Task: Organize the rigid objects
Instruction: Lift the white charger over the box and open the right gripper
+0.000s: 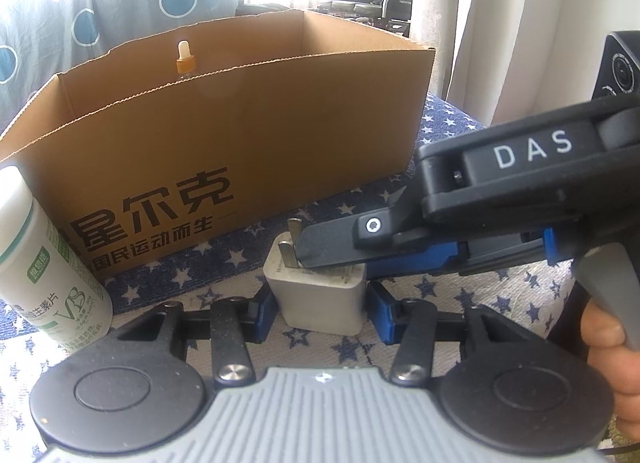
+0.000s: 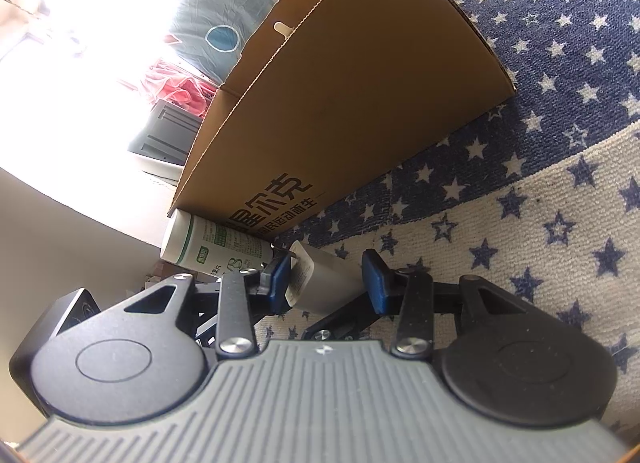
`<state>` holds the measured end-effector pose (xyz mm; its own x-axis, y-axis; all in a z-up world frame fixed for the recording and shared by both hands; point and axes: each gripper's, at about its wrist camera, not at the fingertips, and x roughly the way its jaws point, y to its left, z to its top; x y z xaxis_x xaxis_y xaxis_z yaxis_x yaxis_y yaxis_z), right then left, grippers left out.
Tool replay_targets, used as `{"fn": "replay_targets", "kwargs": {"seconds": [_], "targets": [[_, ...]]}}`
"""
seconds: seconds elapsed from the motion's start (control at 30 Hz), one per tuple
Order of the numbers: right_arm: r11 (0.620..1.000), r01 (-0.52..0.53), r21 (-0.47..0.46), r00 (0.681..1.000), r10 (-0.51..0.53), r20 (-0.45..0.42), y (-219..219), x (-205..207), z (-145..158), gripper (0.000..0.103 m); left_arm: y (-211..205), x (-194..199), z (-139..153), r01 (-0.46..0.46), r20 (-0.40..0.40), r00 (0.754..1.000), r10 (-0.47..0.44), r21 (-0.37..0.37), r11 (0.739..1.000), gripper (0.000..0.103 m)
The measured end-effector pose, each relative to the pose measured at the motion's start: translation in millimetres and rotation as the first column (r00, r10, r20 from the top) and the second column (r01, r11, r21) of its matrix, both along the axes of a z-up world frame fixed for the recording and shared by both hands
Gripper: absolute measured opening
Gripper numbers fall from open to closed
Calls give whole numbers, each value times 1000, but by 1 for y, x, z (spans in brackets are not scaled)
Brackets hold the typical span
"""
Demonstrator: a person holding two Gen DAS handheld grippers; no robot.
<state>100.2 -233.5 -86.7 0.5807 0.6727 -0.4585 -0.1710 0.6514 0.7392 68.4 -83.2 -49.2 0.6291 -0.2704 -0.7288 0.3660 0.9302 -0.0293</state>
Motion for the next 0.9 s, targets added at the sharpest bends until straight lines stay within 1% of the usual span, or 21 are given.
{"fn": "replay_targets", "kwargs": {"seconds": [0.43, 0.9], "targets": [[1000, -1, -1, 1000, 1, 7, -1, -1, 3, 39, 1, -2, 4, -1, 8, 1000, 1, 1, 1000, 49], [1000, -6, -5, 999, 7, 39, -1, -7, 15, 39, 4, -12, 16, -4, 39, 999, 4, 3, 1000, 49]]}}
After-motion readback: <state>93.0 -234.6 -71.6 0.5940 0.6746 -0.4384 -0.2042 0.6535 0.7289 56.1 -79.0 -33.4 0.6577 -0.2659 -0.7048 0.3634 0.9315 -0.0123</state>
